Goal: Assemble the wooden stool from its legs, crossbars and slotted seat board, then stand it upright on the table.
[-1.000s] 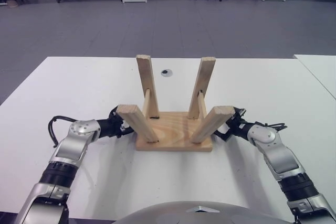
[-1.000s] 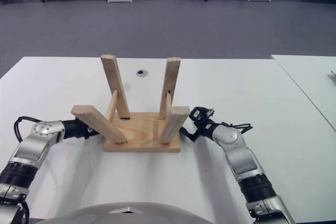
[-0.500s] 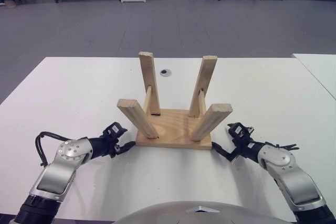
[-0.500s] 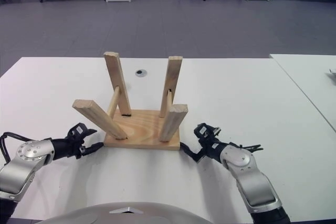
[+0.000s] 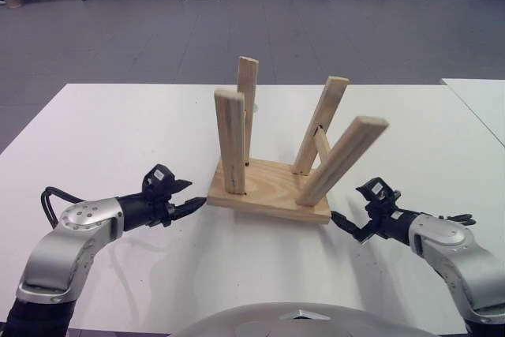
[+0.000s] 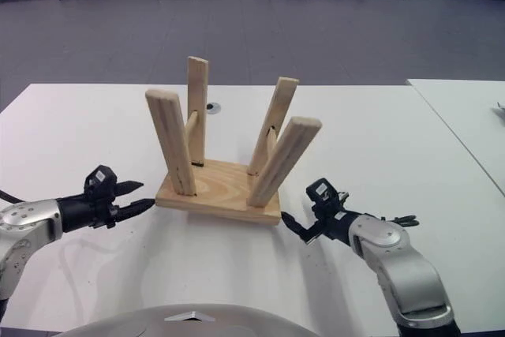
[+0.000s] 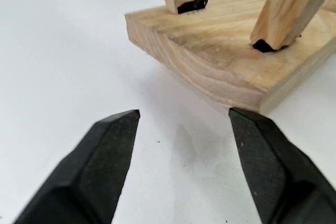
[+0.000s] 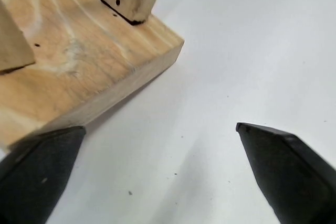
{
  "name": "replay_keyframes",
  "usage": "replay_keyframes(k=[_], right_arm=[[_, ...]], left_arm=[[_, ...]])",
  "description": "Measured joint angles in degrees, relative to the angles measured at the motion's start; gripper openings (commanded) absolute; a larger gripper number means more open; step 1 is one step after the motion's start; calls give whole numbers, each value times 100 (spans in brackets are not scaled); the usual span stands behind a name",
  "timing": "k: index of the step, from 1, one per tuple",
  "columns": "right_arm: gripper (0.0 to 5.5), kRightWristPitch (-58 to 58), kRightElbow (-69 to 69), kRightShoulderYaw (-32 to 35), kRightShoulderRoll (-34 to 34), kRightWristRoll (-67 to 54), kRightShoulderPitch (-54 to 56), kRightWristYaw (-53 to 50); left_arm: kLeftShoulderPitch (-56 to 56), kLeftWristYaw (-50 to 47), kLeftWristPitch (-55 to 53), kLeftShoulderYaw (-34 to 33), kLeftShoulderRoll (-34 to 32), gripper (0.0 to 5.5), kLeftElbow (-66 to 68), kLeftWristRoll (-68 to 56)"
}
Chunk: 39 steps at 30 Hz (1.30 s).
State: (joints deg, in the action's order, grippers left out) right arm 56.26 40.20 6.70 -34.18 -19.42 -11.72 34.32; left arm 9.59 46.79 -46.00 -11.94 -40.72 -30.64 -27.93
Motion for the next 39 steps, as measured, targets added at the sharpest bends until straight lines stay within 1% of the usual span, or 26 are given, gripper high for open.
replay_keyframes(k=[3, 6, 9, 13, 15, 17, 19, 22, 25, 27, 28, 29, 30, 31, 33, 34, 35, 36, 37, 38, 39], right_arm=[[540, 233, 366, 662, -341, -408, 40, 225], [540, 368, 415, 1062, -560, -808, 64, 409], [540, 108, 453, 1107, -988, -815, -99, 714], [540, -83, 377, 1037, -1048, -933, -257, 938], [540, -256, 301, 997, -1090, -969, -310, 1081], [540, -275, 310, 1090, -1015, -1461, -211, 1249], [540, -202, 359, 1230, -880, -1968, 90, 1196], [540, -268, 334, 1228, -985, -1984, 28, 1171], [540, -945, -127, 963, -1684, -1378, -310, 1774], [540, -1645, -913, 521, -1933, -966, 7, 2282], [540, -1963, -1336, 304, -1971, -778, 256, 2462], [540, -2279, -1784, 28, -1981, -628, 578, 2688], [517, -2467, -2082, -186, -1964, -532, 850, 2874], [505, -2637, -2371, -427, -1909, -505, 1160, 3090], [467, -2831, -2688, -805, -1789, -492, 1505, 3431], [456, -2915, -2814, -933, -1732, -484, 1603, 3540], [429, -2978, -2873, -978, -1709, -475, 1626, 3584], [421, -3034, -2959, -1076, -1680, -456, 1677, 3644], [395, -3045, -3009, -1145, -1652, -446, 1725, 3652], [382, -3019, -3040, -1194, -1562, -462, 1829, 3653], [364, -2997, -3039, -1224, -1534, -496, 1878, 3661]], left_arm=[[343, 156, -127, -210, -135, 315, -447, -353], [361, 213, -268, -467, -305, 315, -814, -643], [406, 388, -374, -660, -608, 315, -1047, -927], [495, 659, -332, -868, -898, 315, -933, -989], [527, 847, -36, -865, -1029, 315, -691, -932], [451, 935, 39, -865, -1014, 315, -599, -1077], [212, 854, 5, -860, -875, 315, -738, -1483], [246, 850, 69, -855, -892, 315, -764, -1472], [798, 1192, 686, -756, -1521, 315, 58, -466], [955, 1556, 1135, -411, -1905, 315, 433, 60], [958, 1738, 1192, -249, -1951, 315, 459, 72], [903, 1900, 1223, -72, -1936, 315, 421, -53], [765, 1990, 1215, 39, -1884, 318, 329, -200], [537, 2003, 1224, 197, -1751, 318, 277, -307], [48, 1875, 1289, 596, -1454, 318, 344, -282], [-182, 1790, 1328, 805, -1320, 318, 375, -194], [-323, 1744, 1353, 935, -1262, 318, 398, -144], [-539, 1696, 1353, 1119, -1105, 318, 395, -126], [-633, 1674, 1350, 1212, -1023, 318, 387, -130], [-753, 1641, 1349, 1338, -932, 298, 360, -137], [-816, 1637, 1349, 1388, -897, 291, 356, -135]])
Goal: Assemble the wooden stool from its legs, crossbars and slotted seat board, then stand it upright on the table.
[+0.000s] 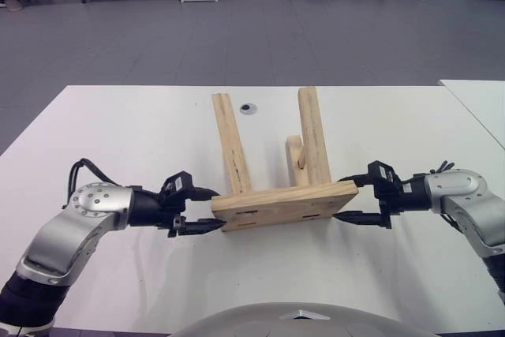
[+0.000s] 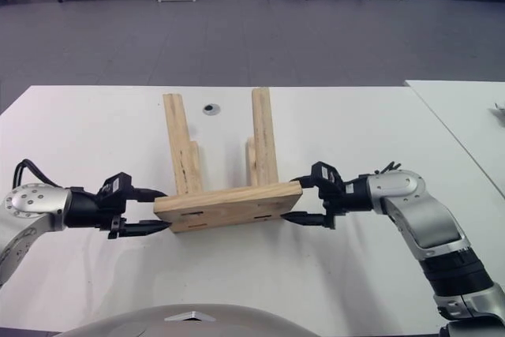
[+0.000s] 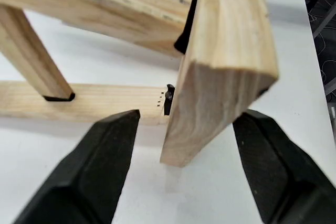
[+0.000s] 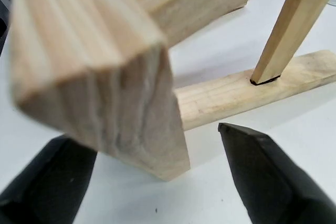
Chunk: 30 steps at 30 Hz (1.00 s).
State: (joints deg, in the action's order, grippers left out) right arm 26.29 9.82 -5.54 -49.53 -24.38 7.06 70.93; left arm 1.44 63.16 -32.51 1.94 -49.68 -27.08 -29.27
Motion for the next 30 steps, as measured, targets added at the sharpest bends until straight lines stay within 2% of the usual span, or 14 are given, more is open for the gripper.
replay_keyframes(k=[3, 7, 9, 13, 16, 21, 25, 27, 30], right_arm=[[321, 18, 4, -115, 14, 0, 27, 83], [236, -51, 6, -132, 61, -9, 27, 112], [198, -67, 7, -142, 72, -11, 27, 112], [187, 217, 65, 23, 68, -191, 26, 226], [187, 866, 246, 475, 37, -793, 197, 238], [184, 2541, 194, 1156, -206, -2291, 1255, 234], [169, 4535, -826, 1271, -418, -3495, 2767, 261], [142, 5236, -1365, 1176, -446, -3868, 3355, 317], [134, 6081, -2429, 46, -828, -4750, 4672, 415]], left_arm=[[-28, 4, 1, 32, 14, 249, 2, -20], [-32, 130, 43, 38, -26, 172, 48, -27], [-29, 142, 126, 39, -38, 159, 96, 33], [-145, 122, 126, 10, -7, 156, 105, 45], [-437, 130, -253, -463, -16, 156, 93, -543], [-1743, 381, -1693, -1232, -452, 154, 567, -2255], [-3099, 203, -3239, -1321, -716, 141, 1610, -3897], [-3632, 41, -3897, -1213, -718, 136, 2229, -4418], [-5014, -320, -5286, -664, -703, 134, 3846, -5238]])
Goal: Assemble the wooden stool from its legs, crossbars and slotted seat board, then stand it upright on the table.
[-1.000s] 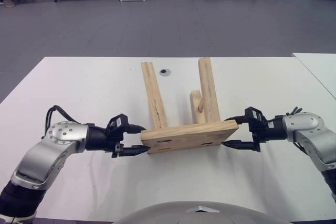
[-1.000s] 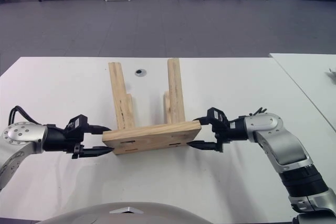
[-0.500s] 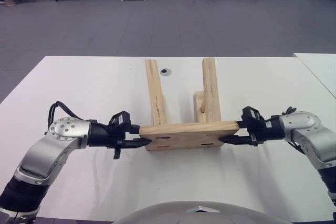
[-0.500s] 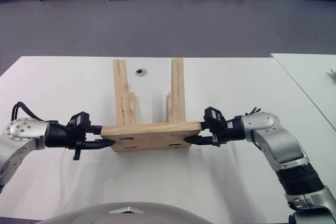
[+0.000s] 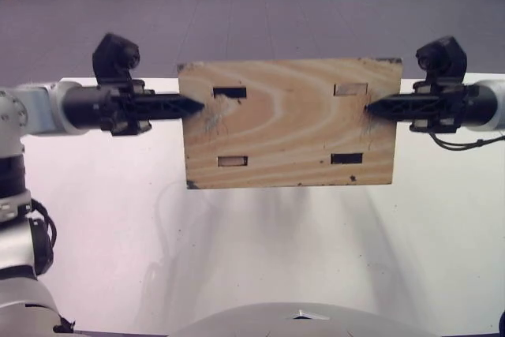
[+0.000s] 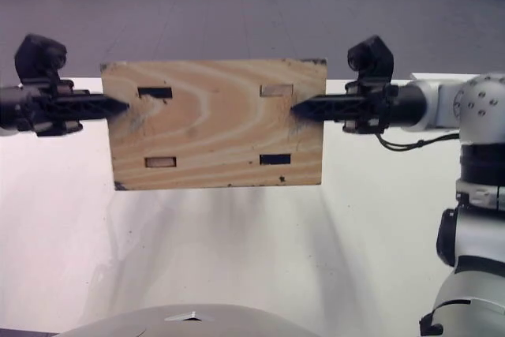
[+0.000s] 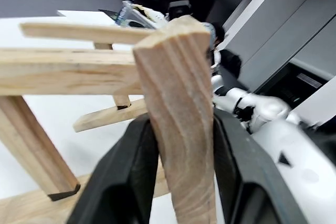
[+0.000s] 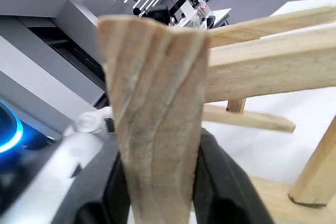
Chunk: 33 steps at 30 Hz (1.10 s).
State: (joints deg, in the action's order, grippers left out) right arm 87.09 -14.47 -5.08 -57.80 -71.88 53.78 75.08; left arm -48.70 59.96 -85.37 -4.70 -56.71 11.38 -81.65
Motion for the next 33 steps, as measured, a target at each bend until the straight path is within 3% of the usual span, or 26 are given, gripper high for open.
replay_keyframes(k=[6, 10, 12, 14, 17, 22, 25, 27, 30, 33], right_arm=[[134, 474, -662, -3288, -730, -1403, 1662, 472], [134, 495, -384, -4648, -881, -2112, 1787, 709], [134, 505, -354, -4790, -759, -2276, 1484, 723], [200, 509, -559, -4460, -367, -2255, 665, 487], [259, 426, -644, -3627, -23, -2205, -184, -84], [360, 345, -831, -2054, -74, -1981, -1209, -972], [414, 199, -1192, -1128, -356, -1552, -1595, -1168], [416, -106, -1624, -543, -589, -1180, -1881, -1395], [416, -1597, -1504, 1229, -607, -847, -2703, -2116], [416, -3459, -668, 1948, 254, 99, -3680, -3227]], left_arm=[[-675, -398, -666, 2068, -904, 134, 1336, -1961], [-662, 41, -668, 3359, -1421, 134, 1169, -2447], [-493, 69, -674, 3646, -1469, 134, 1143, -2628], [20, -312, -657, 3611, -1437, 196, 1117, -2838], [685, -1151, -170, 3216, -1326, 245, 796, -3074], [1761, -2262, 665, 1943, -1330, 333, 658, -3215], [2271, -2413, 972, 1061, -1489, 379, 1134, -2579], [2672, -2244, 1238, 312, -1732, 392, 1491, -2124], [3747, -2107, 2613, -1214, -1747, 392, 1258, -802], [4245, -2870, 4455, -1334, -1079, 392, 547, 969]])
